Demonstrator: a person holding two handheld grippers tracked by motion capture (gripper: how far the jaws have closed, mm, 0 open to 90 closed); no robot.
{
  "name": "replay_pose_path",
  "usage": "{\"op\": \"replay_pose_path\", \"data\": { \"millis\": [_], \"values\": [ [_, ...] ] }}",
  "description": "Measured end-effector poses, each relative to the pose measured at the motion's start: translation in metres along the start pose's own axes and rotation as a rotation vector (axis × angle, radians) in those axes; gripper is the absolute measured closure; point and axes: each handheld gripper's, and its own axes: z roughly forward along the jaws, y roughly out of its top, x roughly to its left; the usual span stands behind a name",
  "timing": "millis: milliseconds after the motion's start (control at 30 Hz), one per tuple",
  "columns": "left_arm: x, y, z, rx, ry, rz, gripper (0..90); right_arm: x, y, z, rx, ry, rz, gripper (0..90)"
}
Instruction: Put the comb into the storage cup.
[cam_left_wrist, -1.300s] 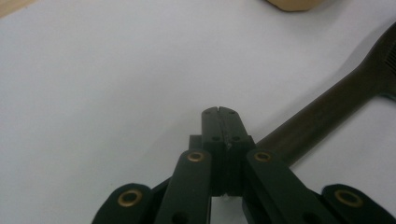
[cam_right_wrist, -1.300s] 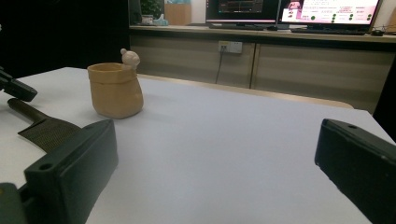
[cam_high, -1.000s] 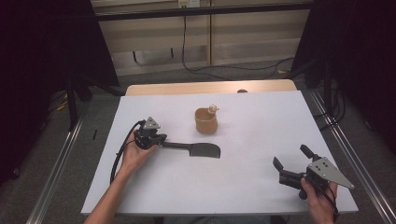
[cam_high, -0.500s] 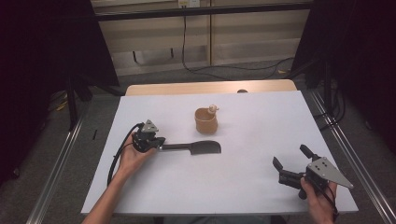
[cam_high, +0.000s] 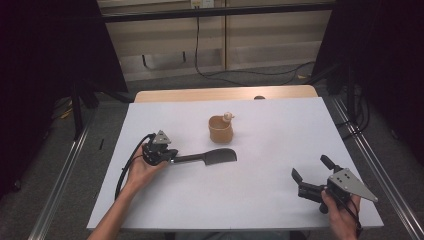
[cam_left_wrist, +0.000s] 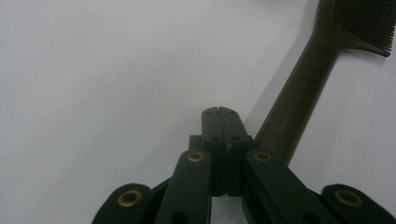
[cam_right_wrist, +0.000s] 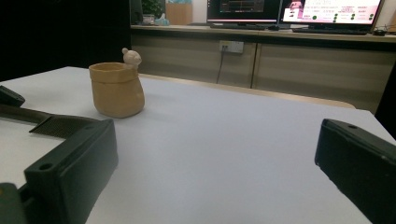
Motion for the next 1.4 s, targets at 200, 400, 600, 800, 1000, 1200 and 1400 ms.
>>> {"op": "replay_pose_path", "data": {
  "millis": [200,400,600,800,1000,1200,1400],
  "values": [
    [0.001,-0.002,-0.002,0.000,-0.014,-0.008,90.0,0.000,0.000,0.000,0.000,0.001,-0.002,0.0],
    [0.000,-0.004,-0.003,-0.001,-0.017,-0.016,90.0,-0.001,0.000,0.000,0.001,-0.001,0.000,0.0],
    [0.000,-0.003,-0.003,-0.012,-0.019,-0.019,90.0,-0.001,0.000,-0.001,0.000,0.003,-0.001,0.0],
    [0.007,-0.003,-0.008,-0.063,0.002,-0.043,88.0,-0.001,0.000,0.000,0.000,0.001,-0.001,0.0],
    [0.010,-0.004,-0.019,-0.147,0.005,-0.053,82.0,-0.001,0.002,-0.002,-0.011,0.003,-0.004,0.0],
    [0.010,-0.005,-0.028,-0.208,0.024,-0.060,68.9,-0.003,0.002,-0.004,-0.013,0.000,0.004,0.0],
    [0.007,-0.003,-0.031,-0.231,0.048,-0.063,50.0,-0.002,0.002,-0.004,-0.016,0.002,0.001,0.0]
  ]
}}
